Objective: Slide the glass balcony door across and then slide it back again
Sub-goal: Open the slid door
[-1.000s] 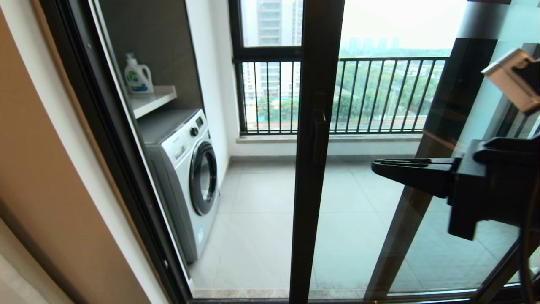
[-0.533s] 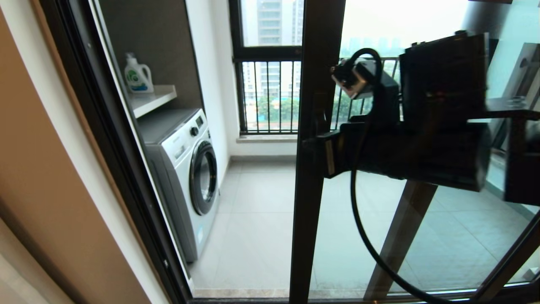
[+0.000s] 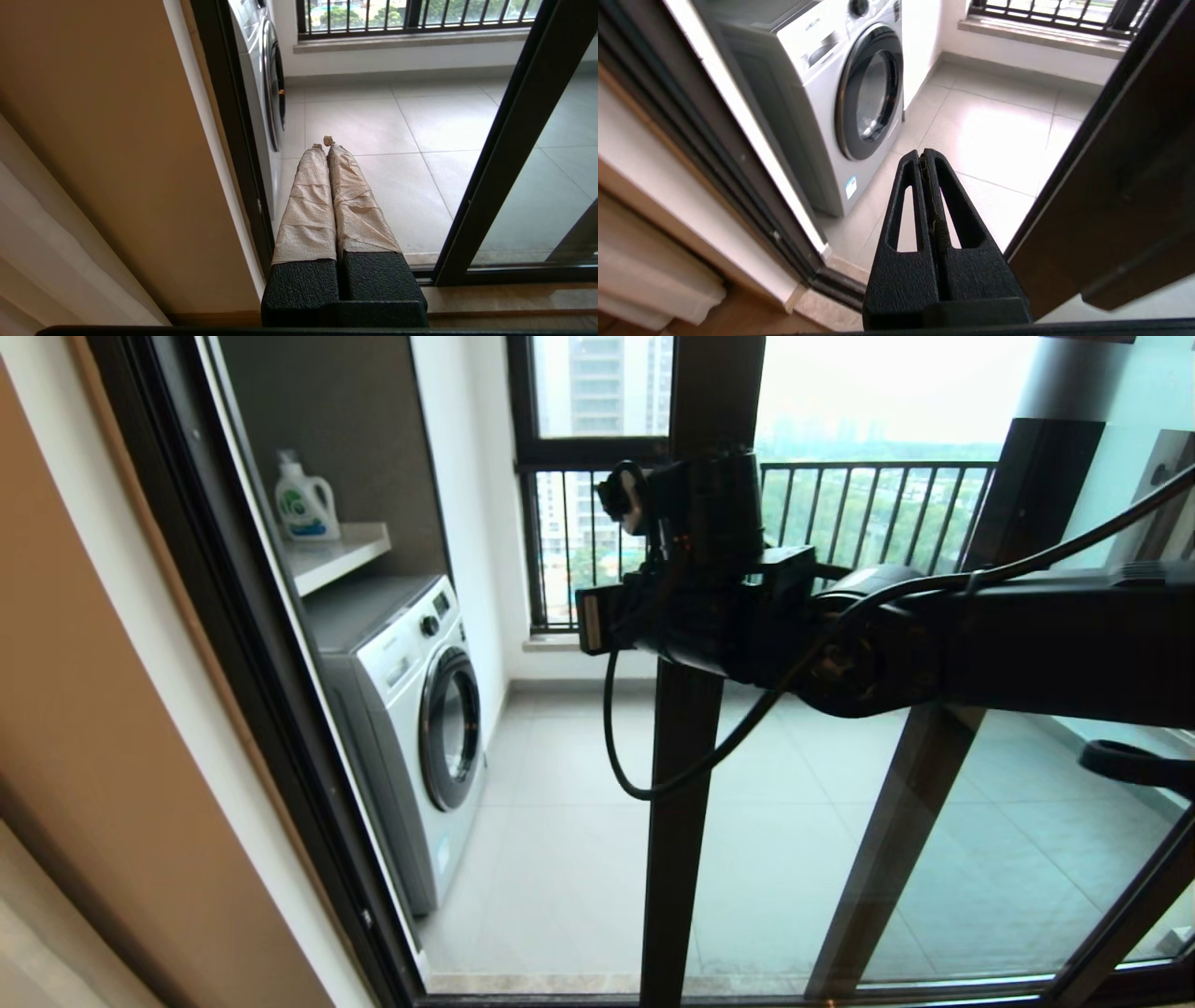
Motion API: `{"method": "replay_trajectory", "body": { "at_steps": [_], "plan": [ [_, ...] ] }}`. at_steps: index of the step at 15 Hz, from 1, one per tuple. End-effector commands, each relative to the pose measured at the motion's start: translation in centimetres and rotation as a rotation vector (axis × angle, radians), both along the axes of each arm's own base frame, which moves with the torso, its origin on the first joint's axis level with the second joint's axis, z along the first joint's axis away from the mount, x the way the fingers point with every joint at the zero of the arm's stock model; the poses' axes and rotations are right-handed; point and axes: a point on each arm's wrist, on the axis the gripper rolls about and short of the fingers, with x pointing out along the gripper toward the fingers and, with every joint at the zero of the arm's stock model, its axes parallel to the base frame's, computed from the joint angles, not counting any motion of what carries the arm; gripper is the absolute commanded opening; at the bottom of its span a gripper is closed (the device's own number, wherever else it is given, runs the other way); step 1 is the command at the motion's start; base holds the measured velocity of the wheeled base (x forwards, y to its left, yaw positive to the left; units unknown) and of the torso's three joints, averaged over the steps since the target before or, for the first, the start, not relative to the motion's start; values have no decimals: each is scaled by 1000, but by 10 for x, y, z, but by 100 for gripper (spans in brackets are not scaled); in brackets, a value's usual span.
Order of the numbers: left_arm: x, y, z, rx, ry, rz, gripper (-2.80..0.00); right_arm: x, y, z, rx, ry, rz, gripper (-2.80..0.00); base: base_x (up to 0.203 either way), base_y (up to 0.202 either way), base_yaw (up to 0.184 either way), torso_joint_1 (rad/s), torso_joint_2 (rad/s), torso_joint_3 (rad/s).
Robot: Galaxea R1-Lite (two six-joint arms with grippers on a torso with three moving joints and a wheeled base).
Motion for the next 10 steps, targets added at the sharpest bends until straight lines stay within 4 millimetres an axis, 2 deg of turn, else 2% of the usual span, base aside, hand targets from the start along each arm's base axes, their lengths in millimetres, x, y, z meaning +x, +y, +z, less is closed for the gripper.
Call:
{"method": "replay_trajectory", "body": {
  "at_steps": [1, 3, 10],
  "plan": [
    [0, 0, 0, 0, 2, 0, -280, 31, 17, -36, -37, 21, -61, -280, 0, 0, 0, 0, 0, 0],
    [0, 0, 0, 0, 2, 0, -280, 43, 15, -47, -52, 22, -112, -280, 0, 0, 0, 0, 0, 0],
    [0, 0, 0, 0, 2, 0, -280, 73, -6, -54, 10, -49, -186, -280, 0, 0, 0, 0, 0, 0]
  ]
}}
